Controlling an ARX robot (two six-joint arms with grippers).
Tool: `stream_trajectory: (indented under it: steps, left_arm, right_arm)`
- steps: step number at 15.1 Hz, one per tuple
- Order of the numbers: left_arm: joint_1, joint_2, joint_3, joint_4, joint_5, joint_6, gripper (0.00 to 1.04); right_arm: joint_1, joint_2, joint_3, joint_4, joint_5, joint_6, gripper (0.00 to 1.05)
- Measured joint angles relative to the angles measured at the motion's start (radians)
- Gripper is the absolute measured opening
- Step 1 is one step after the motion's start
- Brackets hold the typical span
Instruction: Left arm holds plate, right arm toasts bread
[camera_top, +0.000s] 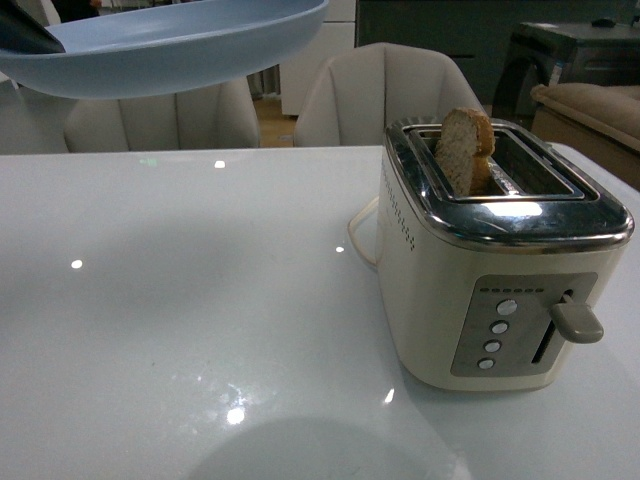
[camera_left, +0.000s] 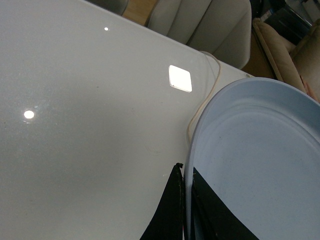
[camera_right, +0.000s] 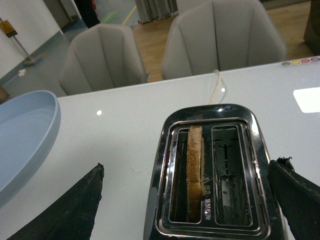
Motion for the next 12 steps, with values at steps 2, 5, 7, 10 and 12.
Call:
stream_trajectory:
  steps: [2,5,7,10,12]
  left_arm:
    - [0.000,0.000,0.000,0.000,0.000,0.000,0.03]
    - [0.000,0.000,0.000,0.000,0.000,0.000,0.03]
    - [0.000,0.000,0.000,0.000,0.000,0.000,0.03]
    - [0.000,0.000,0.000,0.000,0.000,0.000,0.03]
    - [0.000,0.000,0.000,0.000,0.000,0.000,0.03]
  right_arm:
    - [-0.027,-0.122,-0.106,0.054,0.002,-0.016,0.98]
    - [-0.040,-0.182,-0.164,0.071,0.001,-0.025,0.98]
    - [-0.050,-0.219,-0.203,0.073,0.001,-0.032,0.98]
    - [-0.093,-0.358,-0.373,0.181,0.061,-0.093,0.93]
    - [-0.207,-0.534,-0.562,0.287,0.042,-0.206,0.69]
